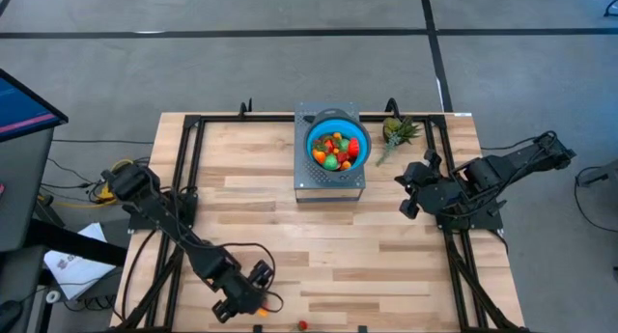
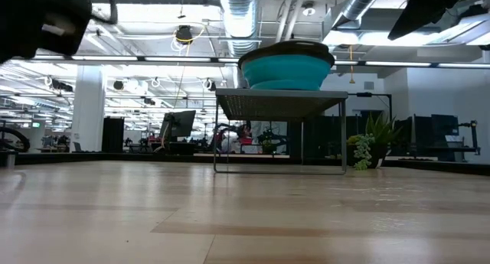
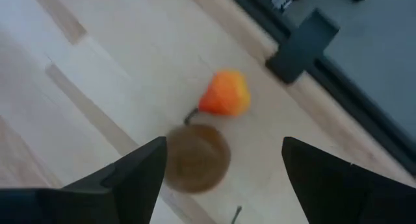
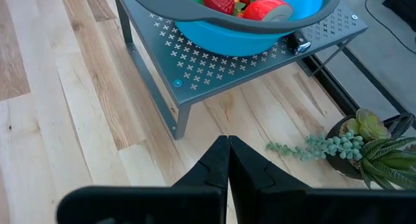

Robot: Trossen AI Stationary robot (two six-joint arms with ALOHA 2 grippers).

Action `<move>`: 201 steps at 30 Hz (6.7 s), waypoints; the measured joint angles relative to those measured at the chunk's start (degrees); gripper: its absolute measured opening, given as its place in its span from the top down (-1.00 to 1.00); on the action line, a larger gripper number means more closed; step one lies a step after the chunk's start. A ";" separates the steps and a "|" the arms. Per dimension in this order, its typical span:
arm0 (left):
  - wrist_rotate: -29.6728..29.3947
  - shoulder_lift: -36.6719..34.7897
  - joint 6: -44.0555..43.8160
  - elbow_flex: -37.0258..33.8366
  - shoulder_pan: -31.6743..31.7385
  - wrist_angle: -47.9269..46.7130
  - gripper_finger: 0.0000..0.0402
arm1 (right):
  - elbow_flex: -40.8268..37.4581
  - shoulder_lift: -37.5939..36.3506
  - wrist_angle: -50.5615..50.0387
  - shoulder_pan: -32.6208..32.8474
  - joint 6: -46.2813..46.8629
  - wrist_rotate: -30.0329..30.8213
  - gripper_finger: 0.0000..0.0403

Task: Pick & Place Fruit
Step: Put the sliced kiwi into the strainer bowl

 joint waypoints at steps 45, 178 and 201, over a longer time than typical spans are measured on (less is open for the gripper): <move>-0.33 0.02 -0.09 -16.11 1.58 25.66 -0.49 | 0.00 0.01 0.05 0.00 0.14 0.01 1.00; -19.52 -13.06 10.10 -2.98 45.31 59.98 -0.16 | 0.00 -0.01 2.82 -5.27 0.62 0.25 1.00; -17.22 5.20 10.29 10.16 52.85 59.98 -0.37 | 0.00 -0.01 1.89 -6.93 -3.08 0.22 1.00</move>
